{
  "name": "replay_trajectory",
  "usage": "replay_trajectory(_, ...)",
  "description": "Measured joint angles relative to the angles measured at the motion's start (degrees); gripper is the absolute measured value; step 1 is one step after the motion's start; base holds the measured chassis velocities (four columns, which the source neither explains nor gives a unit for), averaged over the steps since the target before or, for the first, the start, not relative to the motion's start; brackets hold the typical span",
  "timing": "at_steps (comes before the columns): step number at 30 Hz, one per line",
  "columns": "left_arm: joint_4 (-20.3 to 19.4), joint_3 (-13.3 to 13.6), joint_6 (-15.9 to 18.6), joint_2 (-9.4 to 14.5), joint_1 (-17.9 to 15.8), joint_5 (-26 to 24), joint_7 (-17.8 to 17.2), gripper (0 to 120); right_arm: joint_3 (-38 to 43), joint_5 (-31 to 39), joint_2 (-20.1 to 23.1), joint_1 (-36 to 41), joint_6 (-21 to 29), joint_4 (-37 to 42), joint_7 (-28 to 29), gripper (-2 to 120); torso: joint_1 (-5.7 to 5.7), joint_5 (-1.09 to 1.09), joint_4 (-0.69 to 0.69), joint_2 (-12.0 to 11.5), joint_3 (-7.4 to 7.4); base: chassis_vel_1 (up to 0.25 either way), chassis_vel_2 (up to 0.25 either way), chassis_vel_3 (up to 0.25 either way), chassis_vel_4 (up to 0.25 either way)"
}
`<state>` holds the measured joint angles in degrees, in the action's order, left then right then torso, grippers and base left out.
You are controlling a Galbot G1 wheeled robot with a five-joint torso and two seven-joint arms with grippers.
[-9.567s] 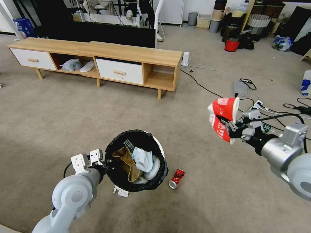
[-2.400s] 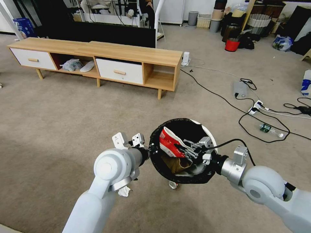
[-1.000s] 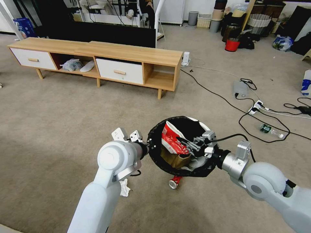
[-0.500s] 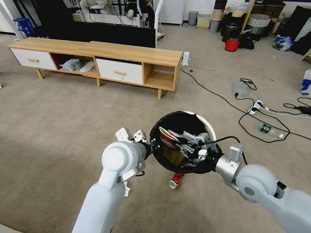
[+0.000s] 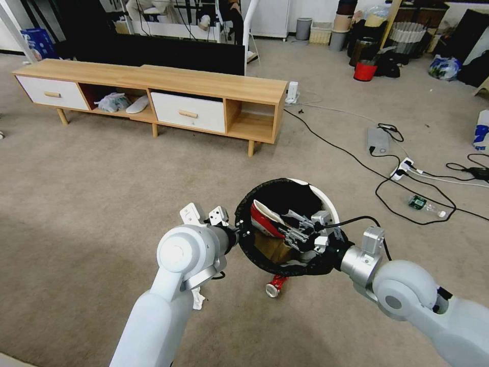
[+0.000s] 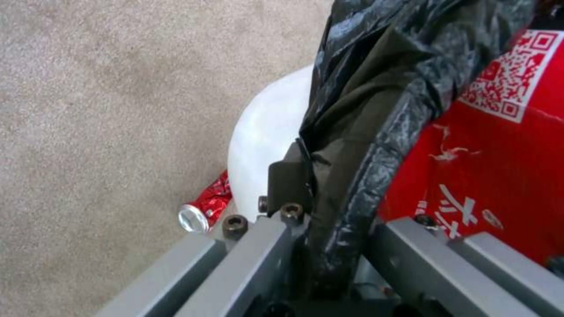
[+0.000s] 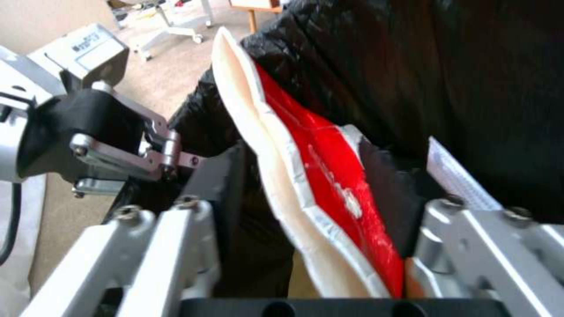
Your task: Pick up the trash bin and place the garbage on the floor into it.
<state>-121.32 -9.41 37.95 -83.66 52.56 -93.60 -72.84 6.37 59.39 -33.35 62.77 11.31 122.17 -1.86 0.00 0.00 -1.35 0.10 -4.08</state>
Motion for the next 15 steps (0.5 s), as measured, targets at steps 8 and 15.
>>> replay_trajectory(8,0.66,-0.47,-0.33,0.15,-0.17,0.10,0.28,0,1.42,0.31,0.67,0.29,-0.17,0.89,0.06,85,0.00,0.00,0.00,0.00,0.00,0.000,0.000,0.000,0.000)
replay_trajectory(15,0.94,-0.76,-0.41,0.24,-0.17,0.09,0.31,0,3.49,0.60,1.49,1.28,-0.18,1.84,0.12,99,0.00,0.00,0.00,0.00,0.00,0.000,0.000,0.000,0.000)
